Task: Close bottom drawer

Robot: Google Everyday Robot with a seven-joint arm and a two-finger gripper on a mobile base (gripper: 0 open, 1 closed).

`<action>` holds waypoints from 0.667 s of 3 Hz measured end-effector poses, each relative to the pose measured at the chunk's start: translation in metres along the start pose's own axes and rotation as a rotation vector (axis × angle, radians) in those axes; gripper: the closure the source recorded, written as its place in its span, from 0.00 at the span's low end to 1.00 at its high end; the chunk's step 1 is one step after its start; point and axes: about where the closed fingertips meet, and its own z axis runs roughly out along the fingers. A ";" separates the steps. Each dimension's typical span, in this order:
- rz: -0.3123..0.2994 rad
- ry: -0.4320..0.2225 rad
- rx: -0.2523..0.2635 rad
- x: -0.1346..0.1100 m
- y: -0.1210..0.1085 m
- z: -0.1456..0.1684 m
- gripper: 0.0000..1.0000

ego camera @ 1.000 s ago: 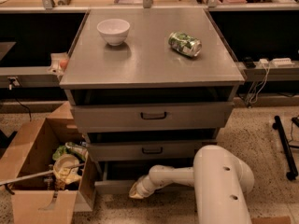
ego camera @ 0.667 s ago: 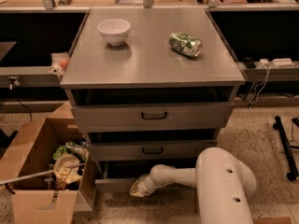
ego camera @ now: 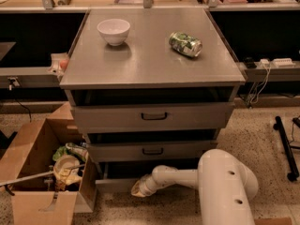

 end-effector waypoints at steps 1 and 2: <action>0.000 0.000 0.000 0.000 0.000 0.000 0.58; 0.000 0.000 0.000 0.000 0.000 0.000 0.27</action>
Offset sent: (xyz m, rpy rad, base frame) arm 0.0000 0.0000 0.0000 0.0000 0.0000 0.0000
